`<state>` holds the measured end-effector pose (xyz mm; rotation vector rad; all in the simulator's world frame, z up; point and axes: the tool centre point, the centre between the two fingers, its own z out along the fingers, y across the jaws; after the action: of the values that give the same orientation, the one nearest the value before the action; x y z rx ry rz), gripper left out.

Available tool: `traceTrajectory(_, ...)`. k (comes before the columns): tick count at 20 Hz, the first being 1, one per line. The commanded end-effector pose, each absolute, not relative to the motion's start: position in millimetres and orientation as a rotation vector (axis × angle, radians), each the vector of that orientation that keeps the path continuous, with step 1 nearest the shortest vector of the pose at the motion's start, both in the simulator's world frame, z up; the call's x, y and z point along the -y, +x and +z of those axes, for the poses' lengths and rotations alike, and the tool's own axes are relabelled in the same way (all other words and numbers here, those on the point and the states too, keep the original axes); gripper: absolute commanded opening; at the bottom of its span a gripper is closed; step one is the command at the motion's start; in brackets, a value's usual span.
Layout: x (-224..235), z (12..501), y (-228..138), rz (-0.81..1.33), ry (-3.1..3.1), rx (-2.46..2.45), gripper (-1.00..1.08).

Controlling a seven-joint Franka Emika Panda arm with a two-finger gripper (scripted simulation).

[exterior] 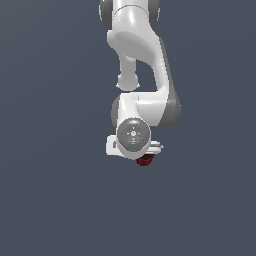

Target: Pick up the object and move it to a goal position.

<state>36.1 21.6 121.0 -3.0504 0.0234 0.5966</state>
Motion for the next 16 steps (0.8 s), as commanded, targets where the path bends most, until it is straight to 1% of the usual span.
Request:
traceTrajectory(1, -24.1, 116.2, 36.9, 0.656, -3.035, -0.027, 1.08)
traceTrajectory(8, -29.5, 105.5, 36.2, 0.790, -2.995, -0.033, 1.08)
traceTrajectory(16, -32.7, 99.3, 33.8, 0.873, -2.968, -0.036, 1.08)
